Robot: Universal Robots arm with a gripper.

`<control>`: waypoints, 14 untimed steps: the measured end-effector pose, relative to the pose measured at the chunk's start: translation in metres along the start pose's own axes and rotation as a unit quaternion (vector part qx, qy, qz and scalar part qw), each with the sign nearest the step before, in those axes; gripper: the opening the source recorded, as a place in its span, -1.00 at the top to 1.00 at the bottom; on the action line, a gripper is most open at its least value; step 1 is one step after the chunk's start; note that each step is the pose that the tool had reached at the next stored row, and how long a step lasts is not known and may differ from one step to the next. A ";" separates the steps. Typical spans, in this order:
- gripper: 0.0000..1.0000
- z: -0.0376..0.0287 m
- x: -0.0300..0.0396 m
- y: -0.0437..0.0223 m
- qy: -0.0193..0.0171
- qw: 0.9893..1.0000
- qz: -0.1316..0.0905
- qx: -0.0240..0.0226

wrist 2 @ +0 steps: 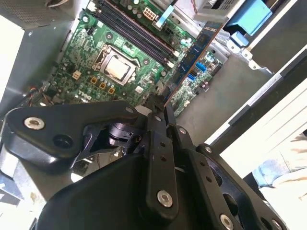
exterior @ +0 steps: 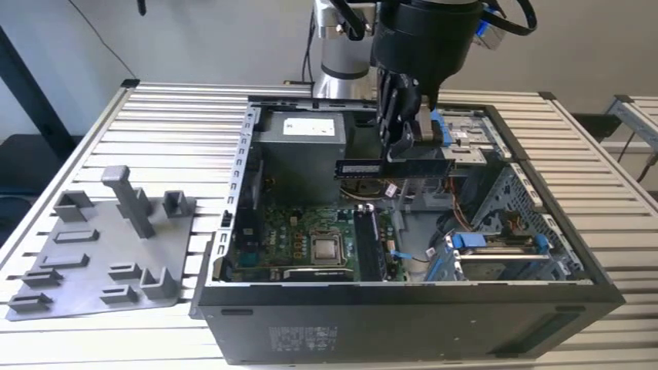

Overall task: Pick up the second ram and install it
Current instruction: 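Pick up the second ram and move it above second insertion slot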

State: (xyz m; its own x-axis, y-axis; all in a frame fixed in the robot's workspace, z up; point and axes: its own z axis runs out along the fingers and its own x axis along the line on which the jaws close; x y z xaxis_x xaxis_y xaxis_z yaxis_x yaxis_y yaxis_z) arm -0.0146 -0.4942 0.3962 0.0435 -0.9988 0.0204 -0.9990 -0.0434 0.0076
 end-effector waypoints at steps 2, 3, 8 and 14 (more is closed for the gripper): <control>0.72 0.0001 -0.0040 -0.0010 0.001 1.000 0.001 0.000; 0.72 0.0002 -0.0065 -0.0013 0.001 1.000 0.001 0.000; 0.72 0.0010 -0.0201 -0.0019 0.003 1.000 0.002 0.000; 0.72 0.0021 -0.0370 -0.0027 0.004 1.000 0.002 0.000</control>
State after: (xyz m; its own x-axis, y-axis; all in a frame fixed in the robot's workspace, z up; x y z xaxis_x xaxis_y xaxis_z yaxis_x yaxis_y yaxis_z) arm -0.0136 -0.4573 0.3933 0.0389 -0.9988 0.0287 -0.9992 -0.0387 0.0079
